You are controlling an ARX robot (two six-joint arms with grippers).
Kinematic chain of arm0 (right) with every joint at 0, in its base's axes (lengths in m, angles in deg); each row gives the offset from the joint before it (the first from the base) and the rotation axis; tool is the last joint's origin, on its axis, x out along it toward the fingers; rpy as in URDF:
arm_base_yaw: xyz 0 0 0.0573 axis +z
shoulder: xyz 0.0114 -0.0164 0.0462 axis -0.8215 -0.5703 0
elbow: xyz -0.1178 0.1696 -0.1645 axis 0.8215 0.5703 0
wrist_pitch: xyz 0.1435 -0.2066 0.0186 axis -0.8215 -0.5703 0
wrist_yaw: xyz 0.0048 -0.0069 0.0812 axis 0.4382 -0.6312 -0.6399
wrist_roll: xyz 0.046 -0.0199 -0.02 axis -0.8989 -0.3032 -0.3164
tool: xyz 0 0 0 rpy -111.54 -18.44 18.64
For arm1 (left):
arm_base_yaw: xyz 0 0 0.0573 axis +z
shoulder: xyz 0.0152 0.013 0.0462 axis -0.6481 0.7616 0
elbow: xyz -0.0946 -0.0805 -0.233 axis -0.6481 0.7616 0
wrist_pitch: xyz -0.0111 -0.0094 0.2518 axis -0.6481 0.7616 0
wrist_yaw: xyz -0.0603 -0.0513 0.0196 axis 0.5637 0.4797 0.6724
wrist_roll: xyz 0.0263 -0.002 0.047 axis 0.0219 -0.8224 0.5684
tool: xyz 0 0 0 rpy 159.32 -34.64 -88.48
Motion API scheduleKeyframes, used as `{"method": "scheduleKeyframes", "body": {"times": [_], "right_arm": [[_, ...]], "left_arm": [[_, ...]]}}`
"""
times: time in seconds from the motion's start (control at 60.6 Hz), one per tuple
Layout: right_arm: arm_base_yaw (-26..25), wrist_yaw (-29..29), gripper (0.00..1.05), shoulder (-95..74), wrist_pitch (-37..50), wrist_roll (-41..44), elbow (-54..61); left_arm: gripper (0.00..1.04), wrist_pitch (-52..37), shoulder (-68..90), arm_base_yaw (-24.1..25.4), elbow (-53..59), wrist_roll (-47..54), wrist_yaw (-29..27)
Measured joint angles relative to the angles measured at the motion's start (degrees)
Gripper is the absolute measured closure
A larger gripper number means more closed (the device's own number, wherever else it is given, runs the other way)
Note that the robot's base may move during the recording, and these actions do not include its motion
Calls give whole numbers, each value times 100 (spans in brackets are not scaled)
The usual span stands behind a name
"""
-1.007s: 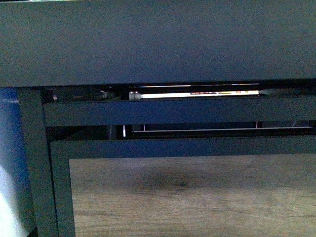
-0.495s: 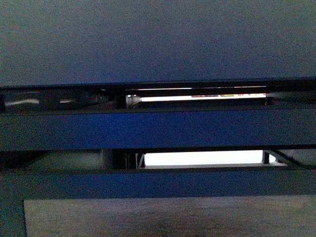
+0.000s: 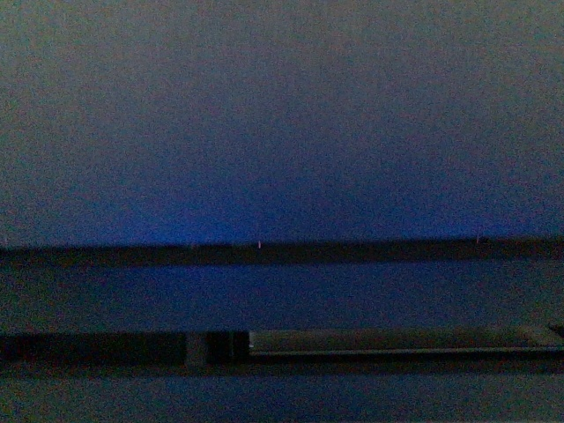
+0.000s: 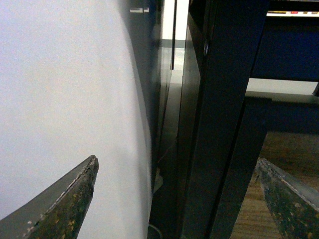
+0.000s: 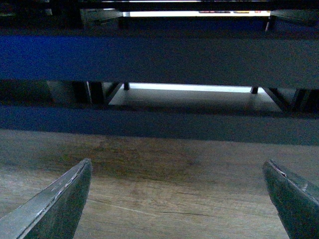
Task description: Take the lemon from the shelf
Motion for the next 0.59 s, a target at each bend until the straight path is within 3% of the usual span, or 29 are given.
{"method": "scheduleKeyframes", "body": {"times": [0.594], "right_arm": [[0,0,2,0,0,0,-2]], "left_arm": [[8,0,0,0,0,-2,-2]]}}
